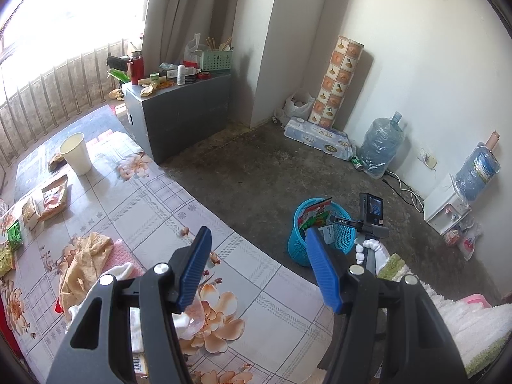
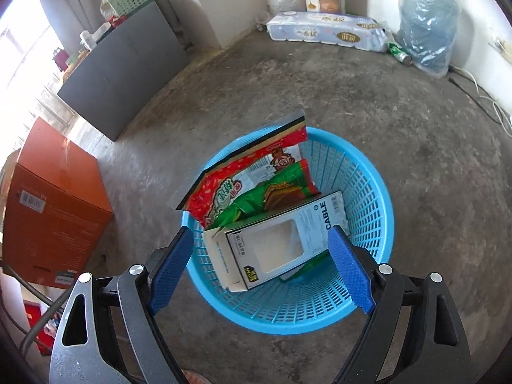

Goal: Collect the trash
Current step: 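Move both tools back over the table toward the remaining items, then grasp the white cloth with the right gripper while the left gripper grasps the white AD bottle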

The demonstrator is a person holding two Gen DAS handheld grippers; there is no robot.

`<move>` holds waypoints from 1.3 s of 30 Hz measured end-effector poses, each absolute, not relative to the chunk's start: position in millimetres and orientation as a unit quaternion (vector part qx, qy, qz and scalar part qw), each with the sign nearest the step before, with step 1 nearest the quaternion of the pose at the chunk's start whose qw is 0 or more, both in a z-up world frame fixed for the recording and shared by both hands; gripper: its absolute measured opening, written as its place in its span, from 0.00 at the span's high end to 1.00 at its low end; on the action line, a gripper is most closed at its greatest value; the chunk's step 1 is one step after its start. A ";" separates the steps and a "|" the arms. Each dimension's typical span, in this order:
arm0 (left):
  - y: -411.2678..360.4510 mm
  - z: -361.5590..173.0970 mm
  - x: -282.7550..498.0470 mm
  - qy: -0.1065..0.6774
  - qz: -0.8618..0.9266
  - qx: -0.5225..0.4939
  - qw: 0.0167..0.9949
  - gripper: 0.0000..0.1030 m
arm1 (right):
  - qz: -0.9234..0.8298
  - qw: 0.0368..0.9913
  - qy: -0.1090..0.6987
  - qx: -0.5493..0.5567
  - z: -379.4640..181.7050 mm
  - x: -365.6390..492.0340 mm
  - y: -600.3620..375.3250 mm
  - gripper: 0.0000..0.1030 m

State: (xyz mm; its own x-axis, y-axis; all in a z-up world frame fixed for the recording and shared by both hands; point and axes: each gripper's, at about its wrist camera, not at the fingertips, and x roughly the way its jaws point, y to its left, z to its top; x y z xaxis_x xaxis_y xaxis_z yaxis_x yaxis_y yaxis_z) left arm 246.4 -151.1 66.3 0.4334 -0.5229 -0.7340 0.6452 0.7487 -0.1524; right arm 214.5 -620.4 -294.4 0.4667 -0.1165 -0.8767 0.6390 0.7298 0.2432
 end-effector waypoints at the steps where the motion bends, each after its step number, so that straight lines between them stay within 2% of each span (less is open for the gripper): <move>1: -144.8 69.5 244.1 0.399 -0.342 0.074 0.848 0.42 | -0.234 0.812 0.451 0.286 -286.9 207.5 -614.2 0.21; 6: -98.1 83.5 230.0 0.372 -0.314 0.045 0.872 0.41 | -0.205 0.858 0.395 0.257 -226.3 163.0 -557.5 0.20; 10: -48.8 88.6 220.2 0.359 -0.271 0.013 0.893 0.40 | -0.183 0.893 0.356 0.207 -174.9 124.7 -502.7 0.07; 14: 3.4 90.3 208.1 0.347 -0.217 -0.014 0.912 0.39 | -0.167 0.917 0.325 0.160 -133.3 98.4 -455.9 0.07; 18: 47.9 83.2 194.1 0.345 -0.176 -0.040 0.921 0.37 | -0.109 0.935 0.298 0.160 -100.2 89.7 -421.3 0.07; 27: 92.1 47.2 172.0 0.354 -0.146 -0.046 0.923 0.36 | 0.062 0.943 0.282 0.163 -64.2 126.5 -325.6 0.07; 36: 99.2 3.4 162.8 0.372 -0.155 0.007 0.915 0.36 | 0.169 0.915 0.326 0.168 -64.8 152.8 -246.0 0.08; 39: 101.9 -7.3 164.6 0.377 -0.162 0.015 0.912 0.36 | 0.178 0.909 0.341 0.161 -66.2 161.2 -236.9 0.11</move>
State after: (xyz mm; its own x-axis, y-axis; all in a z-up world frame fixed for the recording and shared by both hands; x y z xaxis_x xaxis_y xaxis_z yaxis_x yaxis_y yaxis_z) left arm 164.6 101.9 -7.3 0.6639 -0.2841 -0.6917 0.3065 0.9471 -0.0948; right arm 161.2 -236.9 -66.2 0.7046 0.4333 -0.5619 -0.2133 0.8846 0.4147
